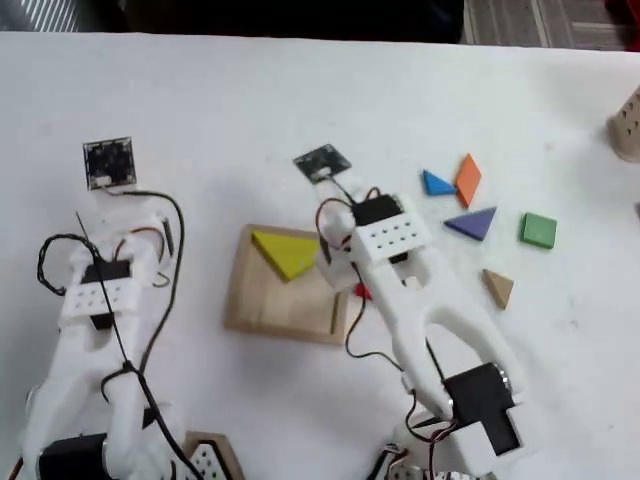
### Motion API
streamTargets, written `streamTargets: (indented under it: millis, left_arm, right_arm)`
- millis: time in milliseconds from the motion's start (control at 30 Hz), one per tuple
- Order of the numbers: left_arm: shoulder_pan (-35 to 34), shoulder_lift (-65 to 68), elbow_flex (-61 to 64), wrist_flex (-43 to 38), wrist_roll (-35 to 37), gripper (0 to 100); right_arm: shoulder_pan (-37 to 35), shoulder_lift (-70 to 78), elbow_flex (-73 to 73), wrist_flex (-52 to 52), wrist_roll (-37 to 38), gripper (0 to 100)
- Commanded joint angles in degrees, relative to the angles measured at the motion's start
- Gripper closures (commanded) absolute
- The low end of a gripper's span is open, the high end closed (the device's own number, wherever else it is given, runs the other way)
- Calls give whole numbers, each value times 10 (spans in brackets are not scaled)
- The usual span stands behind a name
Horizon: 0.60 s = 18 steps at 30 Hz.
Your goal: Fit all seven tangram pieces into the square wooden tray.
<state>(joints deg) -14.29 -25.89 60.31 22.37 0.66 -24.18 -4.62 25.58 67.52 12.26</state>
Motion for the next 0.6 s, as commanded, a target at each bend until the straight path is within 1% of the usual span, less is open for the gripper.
streamTargets:
  millis: [0, 67, 133, 233, 400, 567]
  left_arm:
    - [10, -17, -24, -2, 0, 928]
    - [10, -17, -23, -2, 0, 897]
    - [10, -17, -19, -2, 0, 882]
    - [10, -18, -18, -3, 0, 880]
    - [15, -18, -18, -3, 0, 879]
    - [22, -18, -18, -2, 0, 877]
  right_arm:
    - [6, -20, 16, -31, -1, 648]
    - [8, -19, 42, -59, 0, 598]
    - [15, -19, 70, -85, 12, 587]
    - [31, -19, 97, -109, 31, 609]
    - [83, -19, 110, -138, 32, 659]
    - [75, -19, 110, -139, 32, 679]
